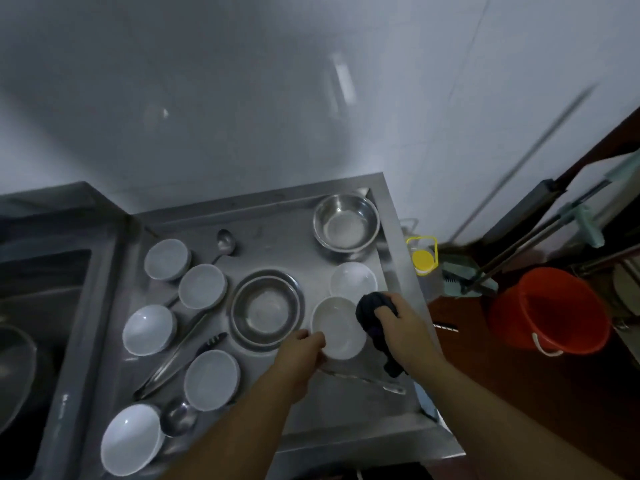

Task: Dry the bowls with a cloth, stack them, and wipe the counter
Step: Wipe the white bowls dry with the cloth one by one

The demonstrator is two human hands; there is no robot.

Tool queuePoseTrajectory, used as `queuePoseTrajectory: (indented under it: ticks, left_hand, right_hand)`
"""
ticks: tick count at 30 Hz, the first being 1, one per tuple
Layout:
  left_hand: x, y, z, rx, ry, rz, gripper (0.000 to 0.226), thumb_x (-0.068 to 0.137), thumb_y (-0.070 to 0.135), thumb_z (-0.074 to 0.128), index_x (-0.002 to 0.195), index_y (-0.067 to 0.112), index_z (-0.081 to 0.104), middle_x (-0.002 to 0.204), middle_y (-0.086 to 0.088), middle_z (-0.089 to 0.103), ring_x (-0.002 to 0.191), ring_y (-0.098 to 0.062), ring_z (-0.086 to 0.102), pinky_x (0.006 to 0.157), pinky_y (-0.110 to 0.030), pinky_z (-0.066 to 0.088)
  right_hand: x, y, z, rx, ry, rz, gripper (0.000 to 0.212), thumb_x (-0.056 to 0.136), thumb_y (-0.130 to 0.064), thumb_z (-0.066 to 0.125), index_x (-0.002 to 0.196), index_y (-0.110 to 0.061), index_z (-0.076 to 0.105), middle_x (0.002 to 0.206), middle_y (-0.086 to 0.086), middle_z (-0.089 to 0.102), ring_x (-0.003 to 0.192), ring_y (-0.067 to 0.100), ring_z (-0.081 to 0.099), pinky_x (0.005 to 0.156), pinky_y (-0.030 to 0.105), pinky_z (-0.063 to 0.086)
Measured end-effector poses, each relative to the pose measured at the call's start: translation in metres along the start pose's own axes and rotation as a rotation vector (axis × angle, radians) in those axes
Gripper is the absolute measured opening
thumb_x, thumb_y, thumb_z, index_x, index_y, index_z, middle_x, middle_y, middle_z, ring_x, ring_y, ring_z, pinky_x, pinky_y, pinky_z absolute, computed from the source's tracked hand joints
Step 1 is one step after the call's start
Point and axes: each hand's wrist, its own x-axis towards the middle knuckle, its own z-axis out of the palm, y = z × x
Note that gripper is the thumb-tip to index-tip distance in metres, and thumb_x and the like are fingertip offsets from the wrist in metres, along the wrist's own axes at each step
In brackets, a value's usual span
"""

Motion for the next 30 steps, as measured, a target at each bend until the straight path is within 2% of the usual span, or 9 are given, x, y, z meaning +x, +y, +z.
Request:
queuePoseTrajectory:
  ticks: [3, 5, 7, 11, 15, 17, 22, 26, 30]
  left_hand:
    - [-0.021, 0.014, -0.03, -0.116, -0.064, 0.046, 0.025, 0.091, 0.007, 0.063, 0.116, 0.006, 0.067, 0.096, -0.017, 0.079, 0.079, -0.025, 0.075, 0.067, -0.033, 0.06]
    - [-0.032, 0.024, -0.051, -0.155, -0.102, 0.08, 0.028, 0.092, 0.006, 0.061, 0.119, 0.001, 0.065, 0.097, -0.02, 0.077, 0.08, -0.029, 0.074, 0.066, -0.035, 0.06]
    - [-0.045, 0.034, -0.074, -0.22, -0.157, 0.116, 0.031, 0.092, 0.002, 0.059, 0.121, -0.003, 0.066, 0.098, -0.024, 0.077, 0.086, -0.033, 0.073, 0.078, -0.043, 0.065]
    - [-0.074, 0.05, -0.12, -0.302, -0.321, 0.187, 0.046, 0.086, 0.003, 0.06, 0.131, 0.002, 0.066, 0.123, -0.028, 0.072, 0.115, -0.045, 0.07, 0.105, -0.056, 0.056]
    - [-0.101, 0.064, -0.163, -0.302, -0.455, 0.309, 0.053, 0.085, 0.0, 0.063, 0.137, 0.006, 0.06, 0.131, -0.031, 0.066, 0.106, -0.042, 0.07, 0.099, -0.056, 0.058]
    - [-0.111, 0.067, -0.186, -0.332, -0.487, 0.346, 0.054, 0.088, 0.007, 0.068, 0.14, 0.007, 0.056, 0.133, -0.031, 0.065, 0.108, -0.042, 0.071, 0.093, -0.052, 0.059]
    - [-0.131, 0.073, -0.231, -0.334, -0.601, 0.369, 0.056, 0.103, 0.046, 0.061, 0.146, 0.009, 0.059, 0.143, -0.028, 0.062, 0.124, -0.041, 0.066, 0.104, -0.05, 0.054]
    - [-0.144, 0.074, -0.248, -0.313, -0.656, 0.429, 0.07, 0.099, 0.053, 0.066, 0.155, 0.015, 0.048, 0.152, -0.025, 0.055, 0.139, -0.043, 0.056, 0.112, -0.056, 0.048]
    - [-0.159, 0.076, -0.261, -0.323, -0.711, 0.498, 0.079, 0.096, 0.06, 0.065, 0.156, 0.011, 0.047, 0.158, -0.026, 0.047, 0.147, -0.043, 0.045, 0.118, -0.057, 0.04]
  right_hand:
    - [-0.02, -0.037, 0.026, -0.03, -0.023, -0.093, 0.03, 0.096, -0.015, 0.059, 0.105, -0.044, 0.059, 0.089, -0.014, 0.069, 0.075, -0.009, 0.065, 0.052, 0.007, 0.044]
    - [-0.033, -0.059, 0.045, -0.065, -0.05, -0.139, 0.028, 0.093, -0.022, 0.062, 0.109, -0.044, 0.058, 0.089, -0.011, 0.071, 0.071, -0.009, 0.066, 0.048, 0.007, 0.043]
    - [-0.046, -0.08, 0.067, -0.067, -0.064, -0.176, 0.027, 0.09, -0.027, 0.065, 0.112, -0.042, 0.058, 0.09, -0.009, 0.073, 0.07, -0.002, 0.068, 0.048, 0.016, 0.049]
    - [-0.074, -0.115, 0.108, -0.19, -0.033, -0.317, 0.031, 0.086, -0.041, 0.066, 0.112, -0.05, 0.052, 0.094, -0.017, 0.068, 0.083, 0.0, 0.066, 0.068, 0.026, 0.056]
    - [-0.103, -0.143, 0.144, -0.24, 0.005, -0.428, 0.04, 0.081, -0.05, 0.062, 0.118, -0.053, 0.047, 0.1, -0.017, 0.067, 0.09, 0.005, 0.065, 0.075, 0.028, 0.057]
    - [-0.119, -0.155, 0.158, -0.244, 0.028, -0.482, 0.041, 0.082, -0.049, 0.063, 0.121, -0.05, 0.049, 0.103, -0.016, 0.067, 0.091, 0.004, 0.065, 0.077, 0.028, 0.057]
    - [-0.155, -0.184, 0.177, -0.16, 0.061, -0.557, 0.035, 0.085, -0.037, 0.067, 0.115, -0.051, 0.053, 0.093, -0.018, 0.069, 0.083, 0.0, 0.066, 0.066, 0.02, 0.053]
    - [-0.178, -0.202, 0.182, -0.115, 0.01, -0.602, 0.038, 0.087, -0.034, 0.071, 0.118, -0.052, 0.056, 0.097, -0.018, 0.071, 0.086, 0.004, 0.07, 0.071, 0.031, 0.062]
    - [-0.197, -0.213, 0.18, -0.174, -0.066, -0.741, 0.047, 0.085, -0.04, 0.072, 0.125, -0.057, 0.054, 0.108, -0.034, 0.066, 0.099, -0.003, 0.067, 0.078, 0.021, 0.06]
